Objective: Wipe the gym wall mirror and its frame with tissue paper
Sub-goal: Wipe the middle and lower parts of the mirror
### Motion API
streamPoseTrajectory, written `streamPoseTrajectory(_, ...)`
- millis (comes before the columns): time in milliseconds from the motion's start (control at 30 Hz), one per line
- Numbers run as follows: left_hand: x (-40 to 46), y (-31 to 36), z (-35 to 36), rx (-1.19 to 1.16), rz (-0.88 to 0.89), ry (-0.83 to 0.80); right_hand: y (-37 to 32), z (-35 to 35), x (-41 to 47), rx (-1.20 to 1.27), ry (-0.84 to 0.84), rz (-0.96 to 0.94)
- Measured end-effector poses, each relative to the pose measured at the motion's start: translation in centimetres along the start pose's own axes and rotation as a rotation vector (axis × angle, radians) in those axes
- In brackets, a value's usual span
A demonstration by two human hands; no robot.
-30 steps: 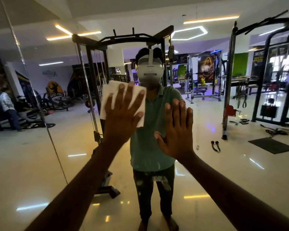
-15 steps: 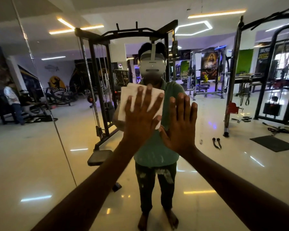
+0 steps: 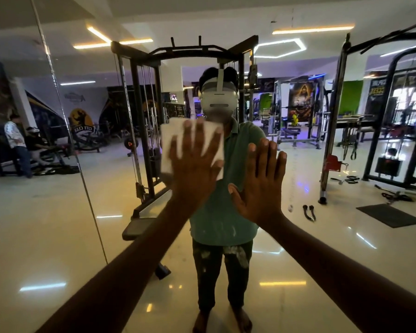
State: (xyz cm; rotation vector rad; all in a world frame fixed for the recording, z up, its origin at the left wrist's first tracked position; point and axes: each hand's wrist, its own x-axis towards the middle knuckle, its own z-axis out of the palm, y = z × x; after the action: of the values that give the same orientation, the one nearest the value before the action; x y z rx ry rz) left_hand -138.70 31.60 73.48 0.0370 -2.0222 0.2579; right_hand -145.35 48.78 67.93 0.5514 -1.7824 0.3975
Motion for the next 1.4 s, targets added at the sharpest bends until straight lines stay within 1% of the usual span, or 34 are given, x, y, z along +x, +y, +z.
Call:
streamPoseTrajectory(67, 3.0, 0.6, -1.0, -0.016, 0.141, 0.045, 0.1, 0.0, 0.0, 0.002, -0.014, 0.000)
streamPoseTrajectory(167, 5.6, 0.2, -2.1, 0.006, 0.198, 0.066, 0.2, 0.1, 0.0, 0.003, -0.028, 0.010)
streamPoseTrajectory(233, 4.5, 0.0, -1.6, 0.016, 0.173, 0.057, 0.2, 0.0, 0.0, 0.013, -0.037, 0.010)
streamPoseTrajectory(300, 1.3, -0.8, -0.3, 0.036, 0.136, 0.019, 0.2, -0.2, 0.0, 0.016, -0.041, 0.014)
streamPoseTrajectory(400, -4.1, -3.0, 1.2, 0.062, 0.137, -0.035, -0.1, -0.6, -0.1, 0.030, -0.027, -0.007)
streamPoseTrajectory(467, -5.0, -3.5, 1.4, 0.077, 0.140, -0.044, -0.5, -0.8, 0.0, 0.040, -0.026, -0.046)
streamPoseTrajectory(567, -2.7, -3.2, 0.7, 0.040, 0.091, -0.024, -1.1, -0.9, 0.3, 0.055, -0.023, -0.076)
streamPoseTrajectory(667, 2.2, -3.4, -1.1, -0.002, 0.026, 0.032, -2.1, -0.9, 0.9, 0.085, -0.033, -0.110)
streamPoseTrajectory(767, 4.9, -3.4, -2.4, 0.003, -0.008, 0.058, -3.1, -0.5, 1.8, 0.092, -0.023, -0.090)
streamPoseTrajectory(833, 3.4, -3.1, -1.7, 0.006, 0.009, 0.048, -3.2, -0.4, 2.2, 0.075, -0.028, -0.073)
streamPoseTrajectory(967, -5.4, -5.3, 1.1, 0.052, 0.125, -0.049, -2.9, -0.1, 2.1, 0.020, -0.034, -0.073)
streamPoseTrajectory(1067, -6.5, -8.0, 1.2, 0.040, 0.170, -0.049, -2.9, 0.2, 2.1, -0.009, -0.025, -0.066)
streamPoseTrajectory(1133, -5.3, -9.1, 0.6, 0.045, 0.114, -0.019, -3.0, 0.2, 2.1, -0.010, -0.022, -0.072)
streamPoseTrajectory(1167, -4.5, -9.6, 0.2, 0.042, 0.057, -0.007, -3.0, 0.2, 2.0, -0.007, -0.021, -0.073)
streamPoseTrajectory(1233, -3.2, -9.5, -0.4, 0.000, -0.152, 0.025, -3.1, 0.2, 2.0, -0.009, -0.016, -0.070)
streamPoseTrajectory(1300, -1.3, -6.8, -0.9, -0.044, -0.398, 0.084, -3.2, 0.3, 2.1, -0.028, -0.008, -0.064)
streamPoseTrajectory(1333, -0.2, -4.5, -0.9, -0.033, -0.431, 0.086, -3.3, 0.4, 2.1, -0.041, -0.009, -0.067)
streamPoseTrajectory(1367, 0.6, -1.9, -0.7, -0.025, -0.364, 0.084, -3.3, 0.4, 2.1, -0.050, -0.007, -0.074)
streamPoseTrajectory(1400, 1.2, 0.6, -0.5, -0.023, -0.216, 0.071, -3.2, 0.4, 2.0, -0.047, 0.000, -0.083)
